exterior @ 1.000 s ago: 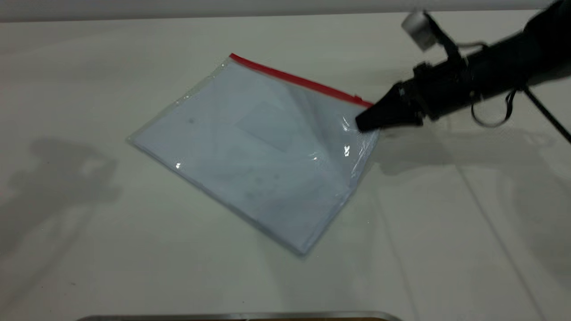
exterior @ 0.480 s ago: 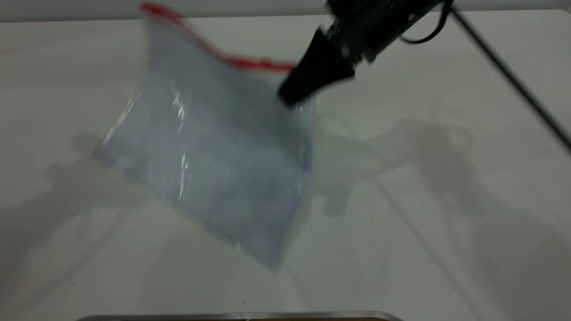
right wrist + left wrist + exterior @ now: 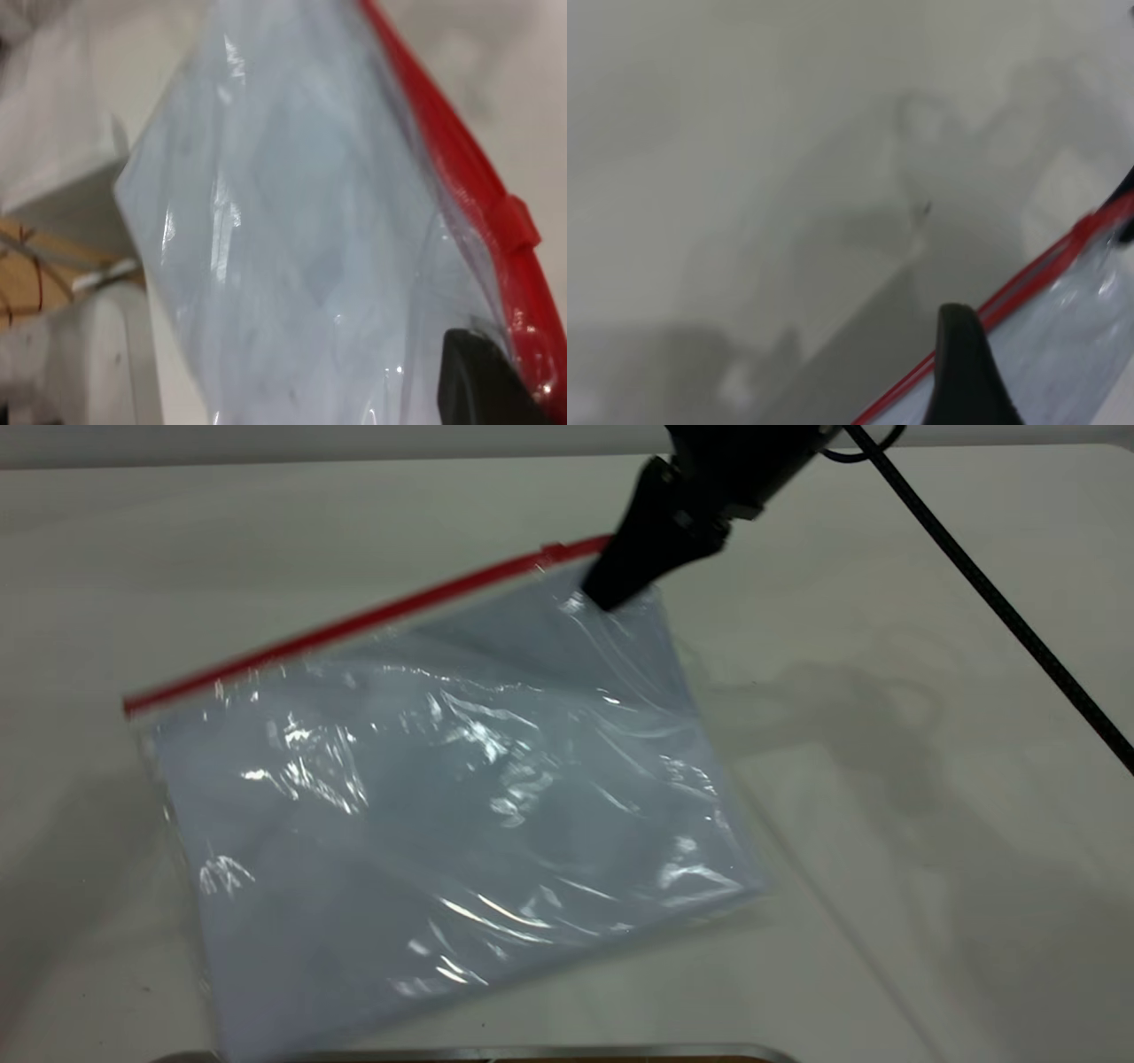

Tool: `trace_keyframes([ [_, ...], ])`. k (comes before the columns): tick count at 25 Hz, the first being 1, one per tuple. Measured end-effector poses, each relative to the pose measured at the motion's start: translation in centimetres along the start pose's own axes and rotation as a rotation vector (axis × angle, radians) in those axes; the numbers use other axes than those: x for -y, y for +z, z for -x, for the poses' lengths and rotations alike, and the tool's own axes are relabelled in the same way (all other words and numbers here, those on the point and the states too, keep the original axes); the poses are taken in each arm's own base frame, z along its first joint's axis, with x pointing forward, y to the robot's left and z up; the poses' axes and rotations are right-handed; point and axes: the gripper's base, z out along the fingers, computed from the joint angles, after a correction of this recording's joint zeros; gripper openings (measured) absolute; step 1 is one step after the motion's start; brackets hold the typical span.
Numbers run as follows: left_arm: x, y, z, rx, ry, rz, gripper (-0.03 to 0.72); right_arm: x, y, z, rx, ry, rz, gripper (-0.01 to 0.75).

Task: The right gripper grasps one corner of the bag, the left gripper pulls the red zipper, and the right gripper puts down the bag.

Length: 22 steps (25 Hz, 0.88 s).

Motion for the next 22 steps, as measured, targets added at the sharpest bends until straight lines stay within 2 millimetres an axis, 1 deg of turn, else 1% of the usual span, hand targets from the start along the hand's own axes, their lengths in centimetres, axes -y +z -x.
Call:
trace_keyframes([
  [3, -0.8, 2.0, 1.1, 0.037, 0.042, -0.07, 0.519, 0.3, -0.2, 0.9, 0.05, 0.008, -0.017, 0.034],
  [7, -1.7, 5.2, 1.9, 0.042, 0.108, -0.162, 0.519, 0.6, -0.7, 2.0, 0.083, -0.023, -0.039, 0.034],
  [9, -2.1, 6.8, 2.4, 0.036, 0.137, -0.198, 0.519, 0.7, -0.8, 2.2, 0.092, -0.029, -0.051, 0.034],
  [11, -2.5, 7.8, 3.0, 0.032, 0.153, -0.239, 0.519, 0.8, -0.8, 2.2, 0.093, -0.03, -0.055, 0.034],
  [13, -2.7, 8.4, 3.8, 0.035, 0.17, -0.283, 0.519, 0.8, -0.8, 2.2, 0.092, -0.032, -0.058, 0.034],
  [17, -2.4, 8.9, 5.0, 0.005, 0.204, -0.365, 0.513, 0.8, -0.8, 2.2, 0.092, -0.033, -0.058, 0.034],
  [22, -2.6, 9.1, 4.6, -0.101, 0.226, -0.378, 0.509, 0.8, -0.8, 2.1, 0.086, -0.038, -0.059, 0.034],
])
